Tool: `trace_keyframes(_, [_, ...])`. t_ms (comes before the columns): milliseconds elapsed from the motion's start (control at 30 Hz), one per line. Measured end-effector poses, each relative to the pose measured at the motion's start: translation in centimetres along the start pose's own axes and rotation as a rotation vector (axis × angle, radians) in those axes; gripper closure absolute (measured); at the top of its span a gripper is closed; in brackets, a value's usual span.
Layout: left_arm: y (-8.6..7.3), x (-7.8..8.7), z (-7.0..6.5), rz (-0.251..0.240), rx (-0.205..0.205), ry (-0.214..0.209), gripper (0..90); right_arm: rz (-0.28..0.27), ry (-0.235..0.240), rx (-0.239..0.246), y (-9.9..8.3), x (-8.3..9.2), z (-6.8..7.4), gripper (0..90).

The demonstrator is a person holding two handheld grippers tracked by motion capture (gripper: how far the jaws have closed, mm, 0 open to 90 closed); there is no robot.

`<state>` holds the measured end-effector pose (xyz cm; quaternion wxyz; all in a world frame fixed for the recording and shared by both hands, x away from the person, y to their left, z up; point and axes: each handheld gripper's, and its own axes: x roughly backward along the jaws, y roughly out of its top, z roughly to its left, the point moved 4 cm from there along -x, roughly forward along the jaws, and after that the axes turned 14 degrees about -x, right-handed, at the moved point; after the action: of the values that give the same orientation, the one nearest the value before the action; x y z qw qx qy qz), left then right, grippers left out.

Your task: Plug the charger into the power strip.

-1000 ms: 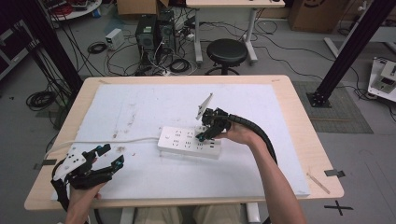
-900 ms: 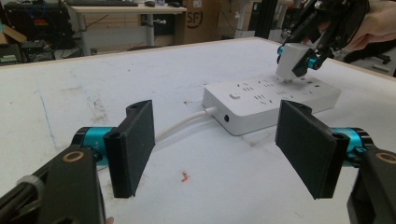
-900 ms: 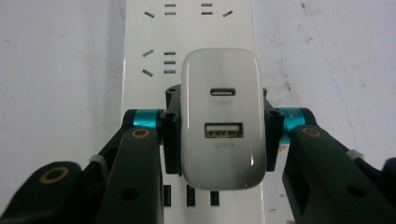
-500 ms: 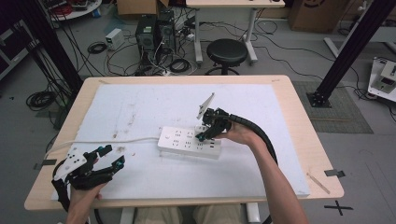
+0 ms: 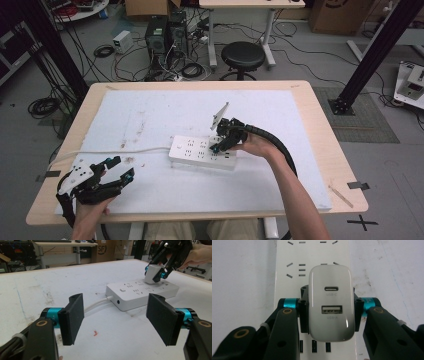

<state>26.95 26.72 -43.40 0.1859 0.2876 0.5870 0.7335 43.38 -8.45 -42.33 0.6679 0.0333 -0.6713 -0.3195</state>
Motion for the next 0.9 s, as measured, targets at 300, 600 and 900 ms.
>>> trace_keyframes(300, [0.11, -0.33, -0.22, 0.01, -0.004, -0.009, 30.8, -0.013, 0.003, 0.03, -0.1, -0.11, 0.02, 63.8])
trace_keyframes(600, [0.44, -0.29, -0.26, 0.009, -0.008, -0.007, 30.8, -0.01, -0.013, 0.054, -0.06, -0.25, 0.21, 63.9])
trace_keyframes(900, [0.27, 0.01, -0.22, 0.004, -0.001, 0.003, 30.7, -0.046, 0.032, 0.02, -0.41, -0.79, -0.26, 63.9])
